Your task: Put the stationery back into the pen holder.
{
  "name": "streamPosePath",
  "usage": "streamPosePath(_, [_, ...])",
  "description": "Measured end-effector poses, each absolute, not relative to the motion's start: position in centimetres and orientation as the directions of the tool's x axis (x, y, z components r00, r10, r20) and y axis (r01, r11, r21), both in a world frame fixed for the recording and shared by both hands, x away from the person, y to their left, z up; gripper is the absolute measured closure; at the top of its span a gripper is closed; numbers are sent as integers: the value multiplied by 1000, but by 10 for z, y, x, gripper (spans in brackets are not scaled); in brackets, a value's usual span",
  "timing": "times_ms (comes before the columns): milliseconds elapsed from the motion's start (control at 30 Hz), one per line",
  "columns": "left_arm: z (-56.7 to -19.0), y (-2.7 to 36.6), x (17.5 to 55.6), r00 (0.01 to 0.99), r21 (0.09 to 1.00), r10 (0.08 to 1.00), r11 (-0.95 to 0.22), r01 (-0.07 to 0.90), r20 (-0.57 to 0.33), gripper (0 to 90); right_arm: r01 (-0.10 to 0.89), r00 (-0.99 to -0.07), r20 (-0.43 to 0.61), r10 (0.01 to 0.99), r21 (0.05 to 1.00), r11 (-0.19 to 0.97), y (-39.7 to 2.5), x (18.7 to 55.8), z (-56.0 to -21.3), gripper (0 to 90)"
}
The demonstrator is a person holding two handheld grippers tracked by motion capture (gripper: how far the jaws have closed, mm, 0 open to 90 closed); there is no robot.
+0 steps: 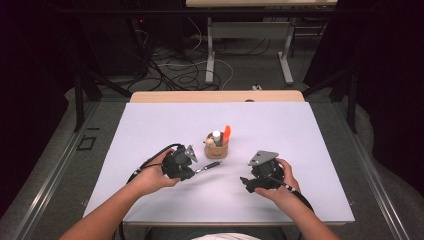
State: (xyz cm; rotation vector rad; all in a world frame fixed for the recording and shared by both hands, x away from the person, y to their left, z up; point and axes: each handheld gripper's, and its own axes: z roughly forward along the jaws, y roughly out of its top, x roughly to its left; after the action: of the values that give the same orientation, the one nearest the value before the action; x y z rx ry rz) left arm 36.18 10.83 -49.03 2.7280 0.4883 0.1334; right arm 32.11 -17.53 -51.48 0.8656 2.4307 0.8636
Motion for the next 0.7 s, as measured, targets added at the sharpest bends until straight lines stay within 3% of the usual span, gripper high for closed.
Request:
streamPosePath(300, [-487, 97, 360, 943, 389, 332, -871, 300, 18, 795, 331, -760, -242, 603, 654, 680, -166, 317, -512, 297])
streamPosePath(533, [-485, 91, 360, 943, 389, 334, -869, 307, 2, 796, 185, -787, -391, 478, 589, 786, -151, 310, -513, 357])
streamPosePath(700, [-483, 87, 361, 938, 392, 346, -861, 324, -15, 796, 93, -787, -467, 402, 555, 826, -142, 304, -514, 351])
